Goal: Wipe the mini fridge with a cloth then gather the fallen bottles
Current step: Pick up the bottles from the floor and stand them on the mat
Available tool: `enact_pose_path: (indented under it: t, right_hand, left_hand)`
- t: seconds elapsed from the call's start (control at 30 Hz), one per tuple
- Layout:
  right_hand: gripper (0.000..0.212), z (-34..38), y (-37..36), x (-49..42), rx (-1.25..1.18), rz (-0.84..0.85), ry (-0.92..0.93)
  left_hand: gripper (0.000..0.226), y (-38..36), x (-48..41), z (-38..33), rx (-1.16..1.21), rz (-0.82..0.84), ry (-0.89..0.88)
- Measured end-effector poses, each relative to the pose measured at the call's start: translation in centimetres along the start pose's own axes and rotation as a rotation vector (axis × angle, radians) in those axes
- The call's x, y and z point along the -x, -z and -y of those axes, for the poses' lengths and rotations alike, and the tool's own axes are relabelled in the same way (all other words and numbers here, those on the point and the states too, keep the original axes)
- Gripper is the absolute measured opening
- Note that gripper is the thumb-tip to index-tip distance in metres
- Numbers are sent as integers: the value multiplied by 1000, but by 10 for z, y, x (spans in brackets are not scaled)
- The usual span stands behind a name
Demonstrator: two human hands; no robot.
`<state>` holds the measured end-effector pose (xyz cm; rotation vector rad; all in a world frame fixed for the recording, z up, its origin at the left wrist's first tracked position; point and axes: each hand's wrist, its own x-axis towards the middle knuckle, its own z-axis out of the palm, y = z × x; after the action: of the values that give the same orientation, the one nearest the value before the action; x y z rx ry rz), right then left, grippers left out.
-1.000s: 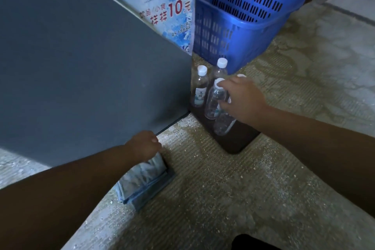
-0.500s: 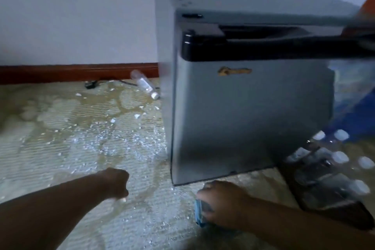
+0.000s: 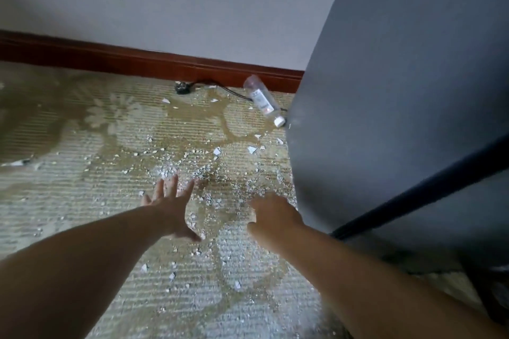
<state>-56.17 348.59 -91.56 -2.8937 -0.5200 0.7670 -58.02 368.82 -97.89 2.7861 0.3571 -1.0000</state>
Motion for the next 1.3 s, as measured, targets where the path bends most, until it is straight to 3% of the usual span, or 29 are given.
enact_pose_path:
  t: [0.2,0.4,0.57,0.63,0.77,1.13,1.3]
  right_hand:
    - [18,-7,5,-59,-12,-55,-103]
    - [39,-22,7,-122,-51,-153,-257]
    - [31,-35,23,-160,-10,-252,-315]
    - [40,-42,31,-176,46,-266,-295]
    - [55,-59,49,-208,-70,-238,-247]
    - [59,-72,54,-267,-46,-48,-257]
    - [70,-72,51,-270,-130,-80,-299]
  left_hand:
    - [152,-1,-40,25,38,21,28]
    - [153,-13,-50,26,-112,4,48]
    - [156,-5,-50,23,-193,35,62]
    - [158,-5,-53,22,-205,37,52]
    - [157,-10,-59,23,-224,37,51]
    - [155,-7,-66,21,-259,50,58]
    - [153,-8,-68,20,-273,68,70]
